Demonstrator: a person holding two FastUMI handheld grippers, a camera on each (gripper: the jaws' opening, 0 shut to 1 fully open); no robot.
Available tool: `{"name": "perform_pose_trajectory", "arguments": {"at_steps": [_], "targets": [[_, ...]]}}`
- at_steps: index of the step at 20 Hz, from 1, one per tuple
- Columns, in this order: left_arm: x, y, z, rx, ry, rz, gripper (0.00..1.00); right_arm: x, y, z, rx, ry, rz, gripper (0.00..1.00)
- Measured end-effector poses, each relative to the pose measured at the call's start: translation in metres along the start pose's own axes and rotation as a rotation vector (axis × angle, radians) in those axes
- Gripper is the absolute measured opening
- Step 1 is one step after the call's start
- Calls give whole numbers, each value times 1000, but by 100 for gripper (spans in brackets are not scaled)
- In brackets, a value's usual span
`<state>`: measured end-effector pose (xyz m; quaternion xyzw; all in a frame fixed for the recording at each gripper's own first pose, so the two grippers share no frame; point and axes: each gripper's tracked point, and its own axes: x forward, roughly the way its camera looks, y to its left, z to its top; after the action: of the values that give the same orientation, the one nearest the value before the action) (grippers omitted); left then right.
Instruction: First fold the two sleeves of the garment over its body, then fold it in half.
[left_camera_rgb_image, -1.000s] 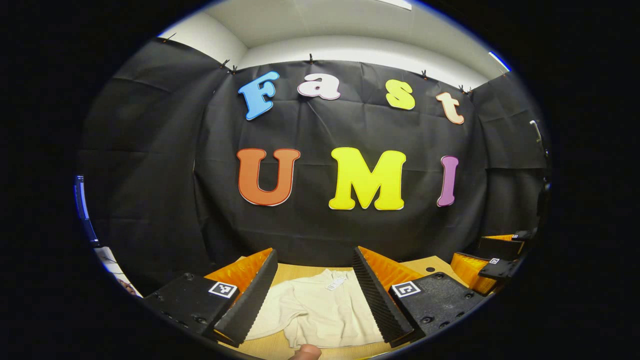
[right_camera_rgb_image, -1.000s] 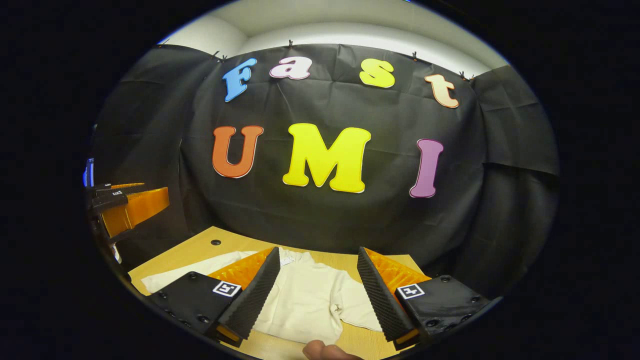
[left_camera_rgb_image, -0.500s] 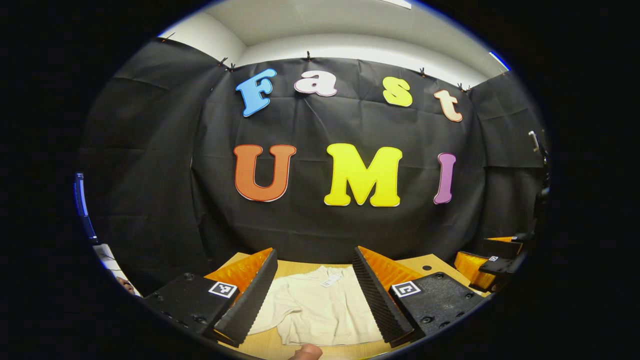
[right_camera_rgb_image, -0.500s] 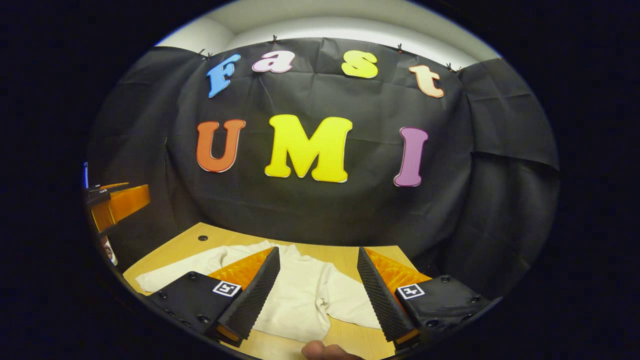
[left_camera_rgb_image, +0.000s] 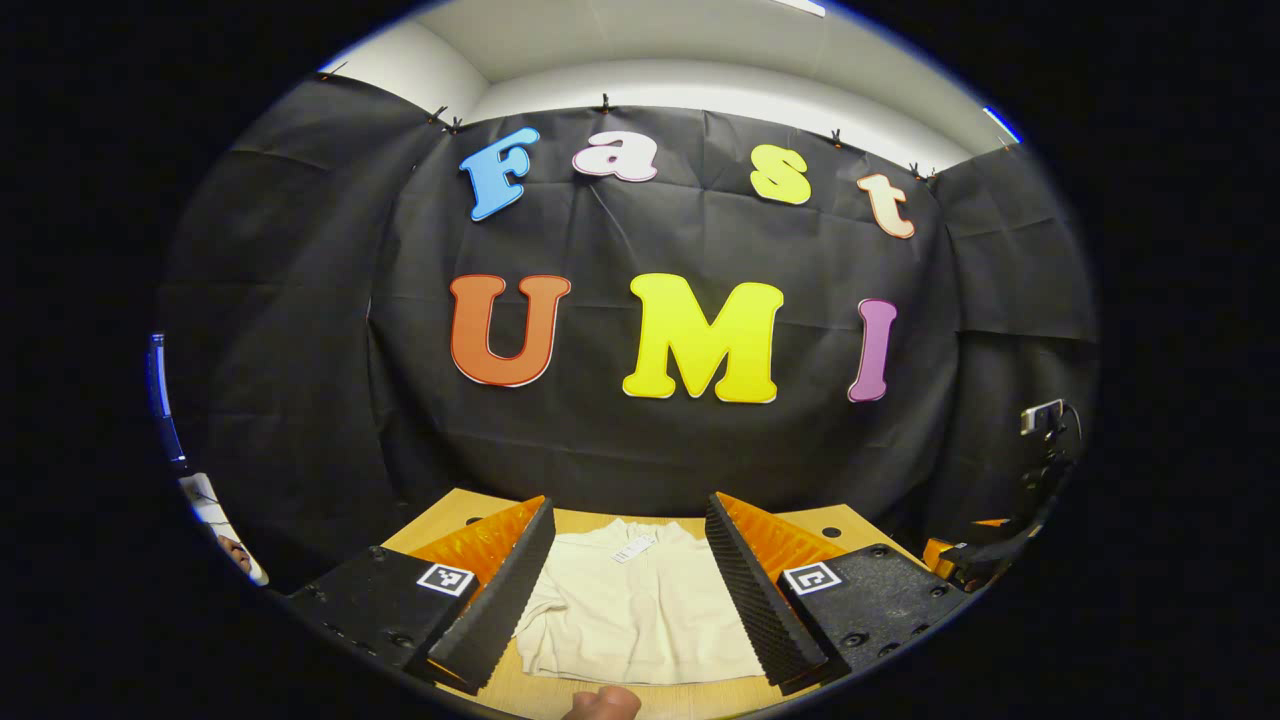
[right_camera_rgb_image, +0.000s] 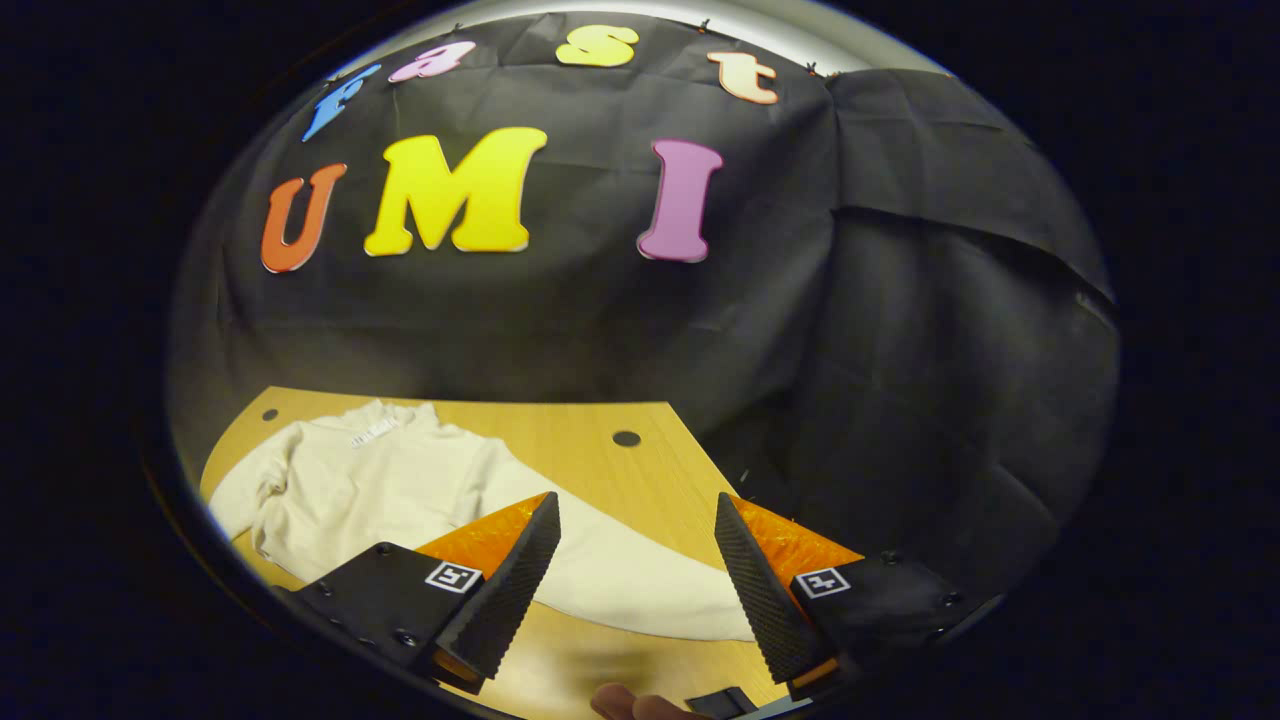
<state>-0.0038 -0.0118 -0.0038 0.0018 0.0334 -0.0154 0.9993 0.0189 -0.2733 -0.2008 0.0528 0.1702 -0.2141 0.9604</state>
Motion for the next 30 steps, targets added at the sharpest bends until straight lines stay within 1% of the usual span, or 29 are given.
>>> {"name": "perform_pose_trajectory", "arguments": {"at_steps": [1, 2, 3, 5, 8, 10, 12, 13, 14, 16, 18, 19, 20, 22, 23, 24, 25, 26, 27, 28, 30], "targets": [[1, 0, 0, 4, -1, 13, 96, 17, -16, -19, 17, 49, -27, 98], [2, -2, -1, 1, 6, 22, 96, 31, -36, -40, 23, 106, -66, 100], [2, -5, -4, -3, 21, 25, 96, 43, -53, -61, 29, 161, -85, 98], [3, -10, -7, 3, 32, 43, 96, 63, -75, -94, 49, 247, -120, 98], [3, -10, -10, 30, 41, 74, 96, 97, -93, -125, 95, 358, -152, 98], [5, -19, -12, 54, 62, 65, 96, 122, -103, -128, 147, 427, -180, 98], [5, -26, -12, 72, 67, 55, 96, 132, -117, -146, 204, 496, -204, 98], [4, -29, -13, 73, 67, 49, 100, 130, -120, -158, 233, 520, -210, 98], [6, -30, -12, 70, 66, 42, 96, 134, -121, -166, 262, 537, -205, 98], [7, -30, -15, 70, 76, 36, 96, 136, -122, -173, 295, 569, -185, 97], [7, -30, -20, 63, 101, 34, 96, 142, -118, -169, 328, 589, -177, 92], [5, -29, -21, 59, 108, 33, 96, 143, -118, -168, 337, 600, -175, 84], [6, -28, -21, 58, 111, 33, 96, 144, -117, -167, 345, 613, -170, 89], [5, -25, -21, 58, 107, 37, 96, 147, -108, -165, 401, 652, -147, 89], [3, -20, -20, 57, 103, 42, 96, 151, -106, -166, 415, 662, -151, 70], [2, -14, -20, 55, 101, 47, 96, 154, -104, -168, 417, 686, -150, 67], [1, -7, -21, 52, 100, 53, 96, 154, -106, -167, 413, 690, -142, 63], [1, -2, -23, 47, 103, 56, 96, 161, -100, -178, 425, 701, -129, 63], [1, 3, -24, 42, 107, 61, 96, 156, -99, -167, 431, 708, -125, 45], [1, 9, -25, 37, 111, 66, 96, 154, -97, -166, 433, 714, -120, 26], [2, 23, -28, 29, 116, 79, 96, 156, -97, -167, 438, 723, -111, 27]]}}
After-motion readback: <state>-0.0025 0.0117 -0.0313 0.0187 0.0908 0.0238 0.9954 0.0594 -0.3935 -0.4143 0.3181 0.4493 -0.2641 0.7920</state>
